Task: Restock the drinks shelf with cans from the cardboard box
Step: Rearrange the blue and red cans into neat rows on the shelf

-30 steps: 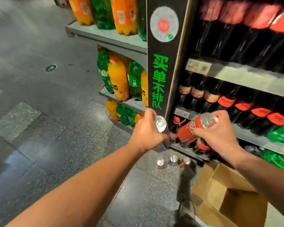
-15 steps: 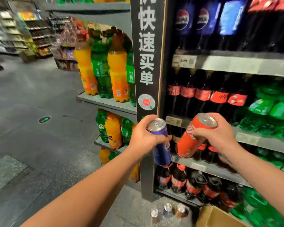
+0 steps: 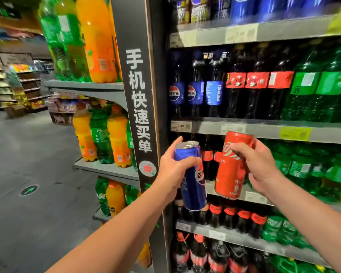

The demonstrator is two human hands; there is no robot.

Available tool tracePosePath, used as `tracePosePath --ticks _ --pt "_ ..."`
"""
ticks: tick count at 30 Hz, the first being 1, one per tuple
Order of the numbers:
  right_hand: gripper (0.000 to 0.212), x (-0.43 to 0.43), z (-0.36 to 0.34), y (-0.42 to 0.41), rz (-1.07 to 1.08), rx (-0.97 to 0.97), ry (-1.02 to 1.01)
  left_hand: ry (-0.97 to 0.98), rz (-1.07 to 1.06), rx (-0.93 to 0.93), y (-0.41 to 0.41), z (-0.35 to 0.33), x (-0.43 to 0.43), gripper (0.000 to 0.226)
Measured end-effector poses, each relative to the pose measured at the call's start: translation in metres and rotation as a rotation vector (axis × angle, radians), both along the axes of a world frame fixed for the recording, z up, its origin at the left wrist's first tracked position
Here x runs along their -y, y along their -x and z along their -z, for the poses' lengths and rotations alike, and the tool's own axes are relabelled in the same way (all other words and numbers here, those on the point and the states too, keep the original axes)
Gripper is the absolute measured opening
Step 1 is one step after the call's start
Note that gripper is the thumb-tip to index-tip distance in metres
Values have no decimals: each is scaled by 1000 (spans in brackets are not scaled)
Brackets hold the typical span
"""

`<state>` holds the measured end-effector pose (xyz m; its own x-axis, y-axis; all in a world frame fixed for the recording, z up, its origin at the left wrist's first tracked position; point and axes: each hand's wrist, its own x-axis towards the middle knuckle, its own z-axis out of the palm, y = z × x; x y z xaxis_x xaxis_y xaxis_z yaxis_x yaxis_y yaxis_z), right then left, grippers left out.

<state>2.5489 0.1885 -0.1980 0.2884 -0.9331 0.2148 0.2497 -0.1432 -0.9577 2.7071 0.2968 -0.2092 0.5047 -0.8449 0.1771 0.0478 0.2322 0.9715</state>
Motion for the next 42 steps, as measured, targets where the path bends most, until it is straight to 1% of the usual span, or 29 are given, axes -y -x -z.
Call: tracePosePath --ticks 2,5,8,10,12,14,16,18,21,26,30,31,34,38,39,42 --pt "13 6 -16 14 4 10 15 13 11 1 16 -15 11 104" --pt "12 19 -40 37 -42 24 8 0 -24 -3 43 -39 33 104" --pt "13 36 -63 61 -36 -1 56 -3 -90 30 70 -65 55 88" --pt "13 48 -77 77 -30 -18 97 33 -96 52 88 -80 68 78" --pt "15 58 -90 92 -35 -15 120 78 -90 34 106 -94 78 70" --pt "23 65 -102 105 -39 -5 147 93 -104 28 123 -106 87 69" --pt "35 70 -111 118 -41 -22 178 87 -125 38 136 -114 95 70" --pt "44 74 -119 129 -51 -52 199 88 -143 44 145 -120 101 63" --pt "40 81 -128 144 -56 -71 233 130 -159 61 157 -127 109 45" --pt "37 86 -151 155 -47 -25 232 199 -142 72 170 -149 112 36" --pt "26 87 -171 156 -62 -6 257 231 -160 62 171 -167 115 22" --pt "25 88 -175 155 -65 4 254 237 -162 50 170 -171 117 23" --pt "23 89 -185 152 -67 29 234 229 -136 49 170 -181 124 34" --pt "24 94 -199 146 -40 73 242 270 -106 78 166 -195 138 19" --pt "27 94 -203 145 -31 75 245 277 -90 97 164 -199 142 22" --pt "43 98 -216 143 -18 63 249 283 -27 155 159 -211 151 48"
